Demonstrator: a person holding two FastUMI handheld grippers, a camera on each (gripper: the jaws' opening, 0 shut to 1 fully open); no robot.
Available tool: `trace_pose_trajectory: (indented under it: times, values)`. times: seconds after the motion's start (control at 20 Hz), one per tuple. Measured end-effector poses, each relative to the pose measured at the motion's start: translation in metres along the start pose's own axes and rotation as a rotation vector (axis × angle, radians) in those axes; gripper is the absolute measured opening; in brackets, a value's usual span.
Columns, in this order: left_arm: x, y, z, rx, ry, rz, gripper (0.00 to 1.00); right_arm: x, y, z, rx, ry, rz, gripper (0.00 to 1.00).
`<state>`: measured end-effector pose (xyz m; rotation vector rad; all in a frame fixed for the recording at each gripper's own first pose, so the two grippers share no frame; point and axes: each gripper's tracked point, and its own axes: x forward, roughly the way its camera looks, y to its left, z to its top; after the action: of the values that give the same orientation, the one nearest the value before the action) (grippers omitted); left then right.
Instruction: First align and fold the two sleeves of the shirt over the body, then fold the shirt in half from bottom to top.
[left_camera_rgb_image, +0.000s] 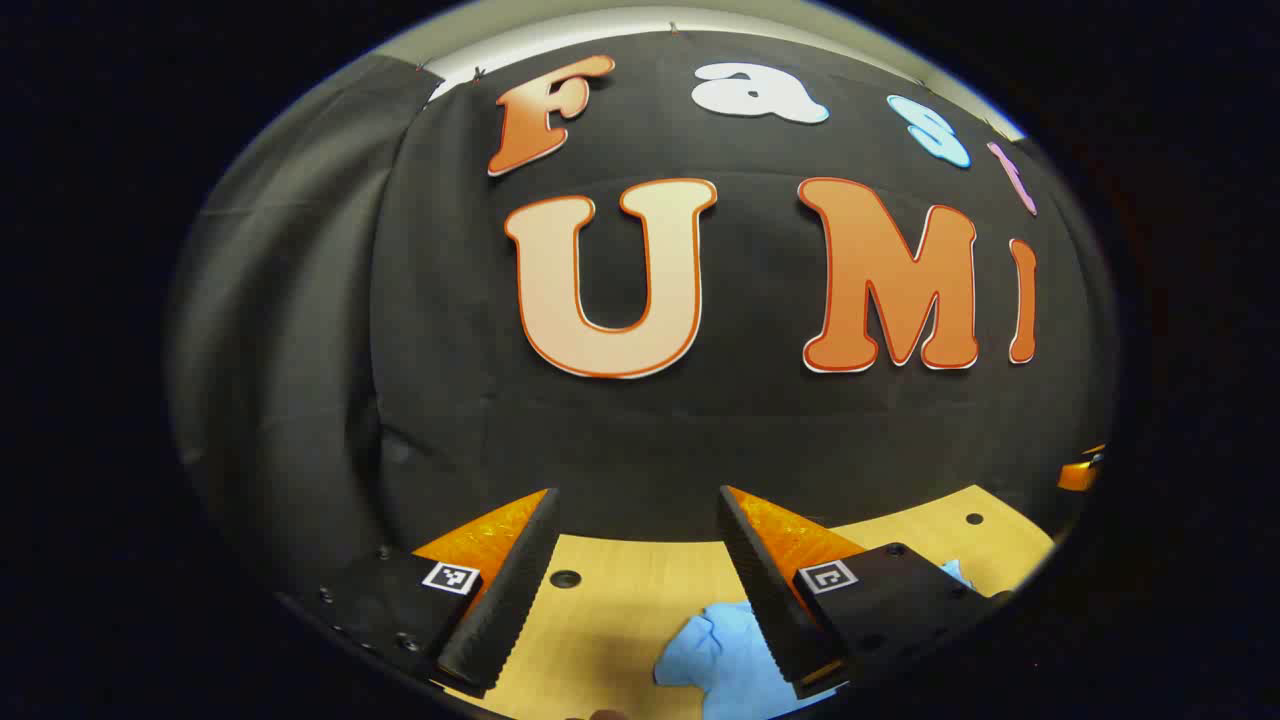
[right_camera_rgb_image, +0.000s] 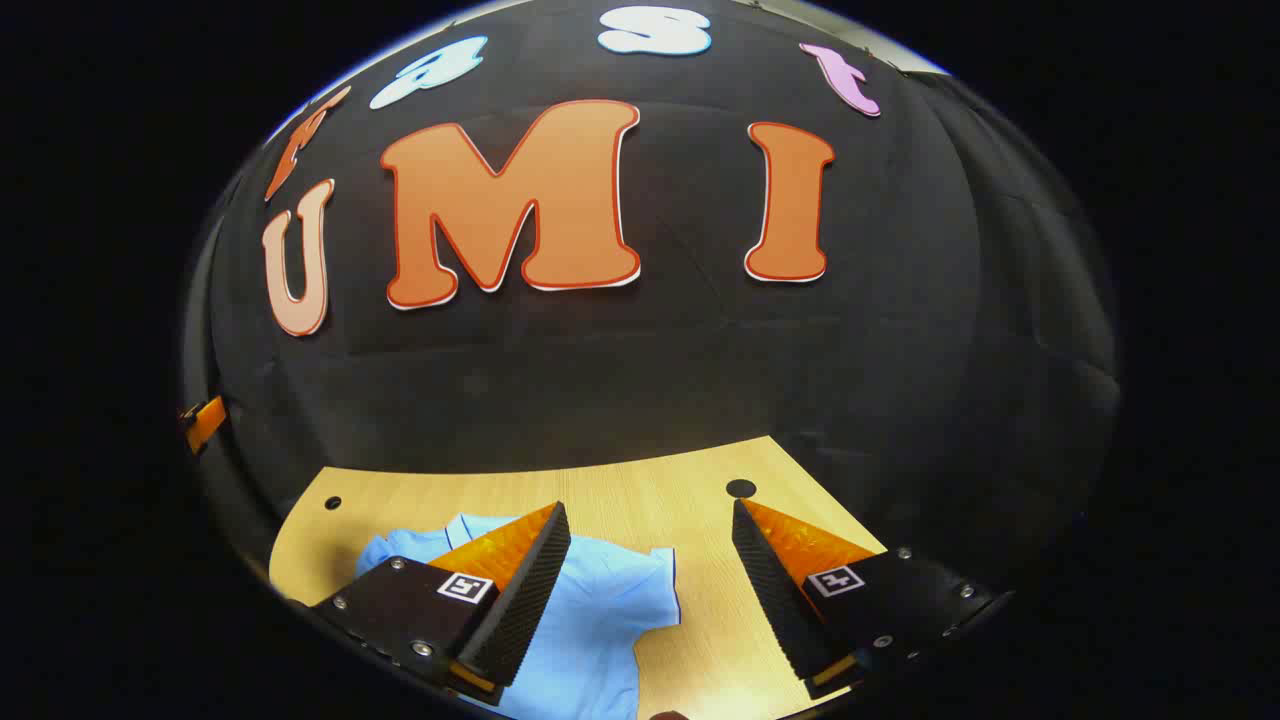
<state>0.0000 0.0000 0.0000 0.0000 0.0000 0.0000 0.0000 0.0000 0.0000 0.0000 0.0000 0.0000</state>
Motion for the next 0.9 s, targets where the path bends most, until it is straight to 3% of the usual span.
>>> trace_pose_trajectory:
  times: [0.7,0.9]
  values:
    - [-0.013,0.016,-0.006,-0.039,0.031,0.047,1.0,-0.002,-0.001,-0.008,-0.018,0.041,0.014,0.98]
    - [-0.013,0.013,-0.01,-0.053,0.036,0.038,1.0,0.01,-0.012,-0.034,-0.048,0.164,-0.018,0.98]
